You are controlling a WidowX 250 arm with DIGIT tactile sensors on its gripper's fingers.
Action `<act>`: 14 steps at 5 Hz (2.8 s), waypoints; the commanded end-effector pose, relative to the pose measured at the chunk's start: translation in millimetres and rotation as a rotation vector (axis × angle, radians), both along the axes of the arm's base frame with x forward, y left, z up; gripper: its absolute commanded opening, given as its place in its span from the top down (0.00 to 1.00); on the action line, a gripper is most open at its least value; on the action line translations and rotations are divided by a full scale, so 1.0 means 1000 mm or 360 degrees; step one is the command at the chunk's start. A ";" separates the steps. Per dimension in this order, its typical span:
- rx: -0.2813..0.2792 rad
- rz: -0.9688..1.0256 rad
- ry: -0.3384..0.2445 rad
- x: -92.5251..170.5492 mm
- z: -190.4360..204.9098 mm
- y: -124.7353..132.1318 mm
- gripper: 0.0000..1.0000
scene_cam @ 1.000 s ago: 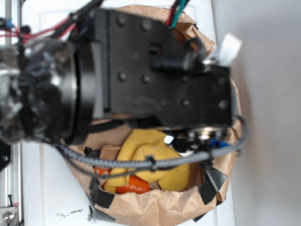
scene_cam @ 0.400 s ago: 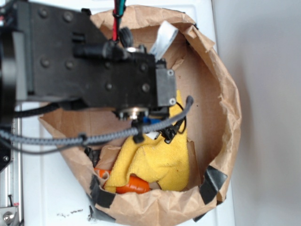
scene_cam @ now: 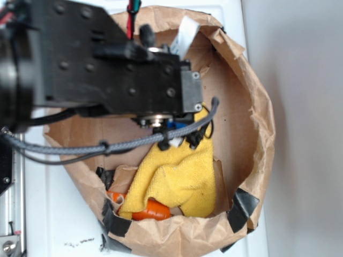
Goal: Grab the white paper.
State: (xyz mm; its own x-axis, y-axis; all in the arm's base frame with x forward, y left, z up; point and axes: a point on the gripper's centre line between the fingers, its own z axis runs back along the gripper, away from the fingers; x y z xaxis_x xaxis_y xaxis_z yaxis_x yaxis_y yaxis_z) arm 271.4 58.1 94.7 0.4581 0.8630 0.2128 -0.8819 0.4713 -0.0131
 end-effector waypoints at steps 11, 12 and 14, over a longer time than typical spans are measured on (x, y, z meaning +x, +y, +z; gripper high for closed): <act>0.0151 0.0295 -0.0040 0.062 -0.055 0.016 0.00; 0.0144 0.0266 -0.0038 0.060 -0.053 0.020 0.00; -0.0118 0.0143 -0.0077 0.023 -0.008 0.037 0.00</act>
State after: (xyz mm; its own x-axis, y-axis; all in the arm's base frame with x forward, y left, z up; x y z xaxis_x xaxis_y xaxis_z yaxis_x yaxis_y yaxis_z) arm 299.2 77.5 68.5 0.3808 0.9158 0.1275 -0.9201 0.3890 -0.0459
